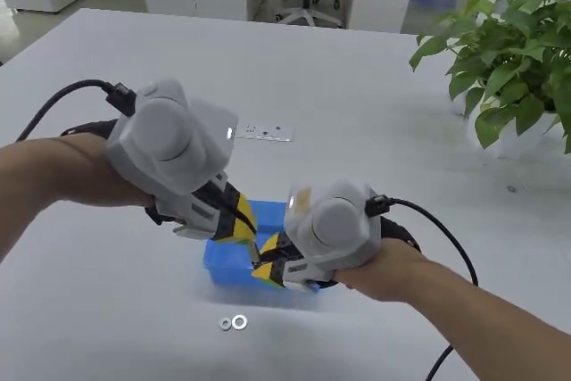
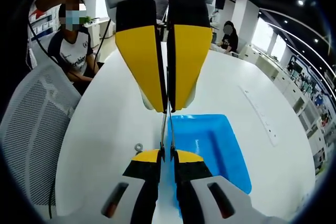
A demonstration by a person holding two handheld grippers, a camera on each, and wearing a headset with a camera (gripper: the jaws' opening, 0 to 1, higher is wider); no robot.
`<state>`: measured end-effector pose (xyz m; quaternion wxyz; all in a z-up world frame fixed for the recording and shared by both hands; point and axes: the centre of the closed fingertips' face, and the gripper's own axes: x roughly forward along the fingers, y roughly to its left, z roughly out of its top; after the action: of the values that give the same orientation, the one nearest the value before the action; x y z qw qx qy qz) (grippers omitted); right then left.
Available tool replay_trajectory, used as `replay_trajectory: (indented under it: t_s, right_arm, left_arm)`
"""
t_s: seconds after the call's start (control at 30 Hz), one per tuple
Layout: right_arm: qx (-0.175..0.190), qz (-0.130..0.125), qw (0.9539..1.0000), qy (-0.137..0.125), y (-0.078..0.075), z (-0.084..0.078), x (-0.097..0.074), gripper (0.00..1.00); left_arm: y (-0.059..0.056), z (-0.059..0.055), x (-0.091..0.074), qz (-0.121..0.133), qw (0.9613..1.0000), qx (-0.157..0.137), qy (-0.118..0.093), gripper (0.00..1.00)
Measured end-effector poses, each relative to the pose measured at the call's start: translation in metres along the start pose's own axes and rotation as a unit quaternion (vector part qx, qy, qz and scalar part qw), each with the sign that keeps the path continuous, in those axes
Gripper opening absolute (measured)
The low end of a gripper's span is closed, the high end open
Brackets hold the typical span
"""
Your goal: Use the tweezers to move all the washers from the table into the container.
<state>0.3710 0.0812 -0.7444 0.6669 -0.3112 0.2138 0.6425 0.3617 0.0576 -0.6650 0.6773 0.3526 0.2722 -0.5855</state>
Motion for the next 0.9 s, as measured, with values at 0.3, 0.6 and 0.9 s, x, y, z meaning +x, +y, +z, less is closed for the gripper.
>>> replay_trajectory:
  t_s: [0.3,0.6,0.9]
  right_arm:
    - [0.000,0.012,0.9999,0.002,0.015,-0.003,0.008,0.11]
    - [0.002,0.024,0.9997,0.002,0.026,-0.007,0.017,0.11]
    - [0.006,0.039,0.9992,0.002,0.036,-0.010,0.026,0.11]
  left_arm:
    - [-0.013,-0.007,0.003,-0.007,0.9999,-0.005,0.008,0.05]
    - [-0.025,-0.014,0.006,-0.016,0.9997,-0.014,0.015,0.05]
    - [-0.033,-0.023,0.011,-0.025,0.9992,-0.023,0.020,0.05]
